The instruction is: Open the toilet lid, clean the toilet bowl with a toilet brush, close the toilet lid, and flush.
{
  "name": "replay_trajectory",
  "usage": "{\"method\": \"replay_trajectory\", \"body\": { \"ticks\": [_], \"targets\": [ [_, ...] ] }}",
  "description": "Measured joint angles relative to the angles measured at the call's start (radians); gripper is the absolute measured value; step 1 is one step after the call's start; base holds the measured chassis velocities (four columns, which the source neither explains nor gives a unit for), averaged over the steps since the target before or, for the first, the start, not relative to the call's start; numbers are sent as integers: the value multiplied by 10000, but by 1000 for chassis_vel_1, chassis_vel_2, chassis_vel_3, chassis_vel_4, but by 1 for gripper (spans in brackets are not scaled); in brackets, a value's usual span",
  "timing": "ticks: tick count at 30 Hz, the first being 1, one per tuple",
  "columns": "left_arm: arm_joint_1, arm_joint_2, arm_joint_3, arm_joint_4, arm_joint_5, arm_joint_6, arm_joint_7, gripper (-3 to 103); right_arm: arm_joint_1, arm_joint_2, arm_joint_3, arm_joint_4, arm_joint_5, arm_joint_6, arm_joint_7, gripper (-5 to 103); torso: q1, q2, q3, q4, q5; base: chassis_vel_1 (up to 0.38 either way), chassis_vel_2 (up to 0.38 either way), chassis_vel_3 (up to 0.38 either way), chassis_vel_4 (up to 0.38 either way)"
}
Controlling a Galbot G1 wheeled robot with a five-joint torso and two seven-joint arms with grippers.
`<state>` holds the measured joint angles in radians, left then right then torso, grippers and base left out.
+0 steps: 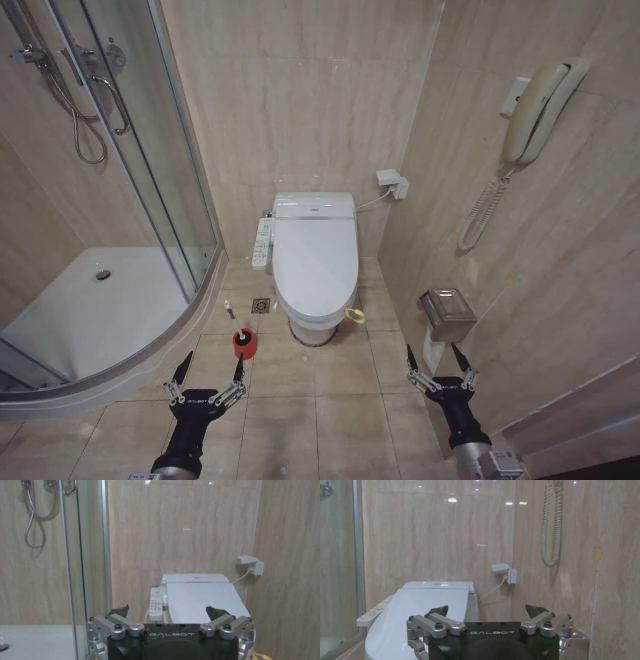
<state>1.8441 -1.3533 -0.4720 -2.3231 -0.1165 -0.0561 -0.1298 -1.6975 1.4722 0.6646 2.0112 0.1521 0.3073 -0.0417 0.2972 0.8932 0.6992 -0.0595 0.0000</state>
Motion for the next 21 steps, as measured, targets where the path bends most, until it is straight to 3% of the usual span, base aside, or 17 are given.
{"method": "replay_trajectory", "body": {
  "ticks": [21],
  "targets": [
    [0, 0, 0, 0, 0, 0, 0, 100, -151, 28, -2, 2, 13, 139, 17, 100, 0, 0, 0, 0, -1, 0, 0, 0, 0]
  ]
}}
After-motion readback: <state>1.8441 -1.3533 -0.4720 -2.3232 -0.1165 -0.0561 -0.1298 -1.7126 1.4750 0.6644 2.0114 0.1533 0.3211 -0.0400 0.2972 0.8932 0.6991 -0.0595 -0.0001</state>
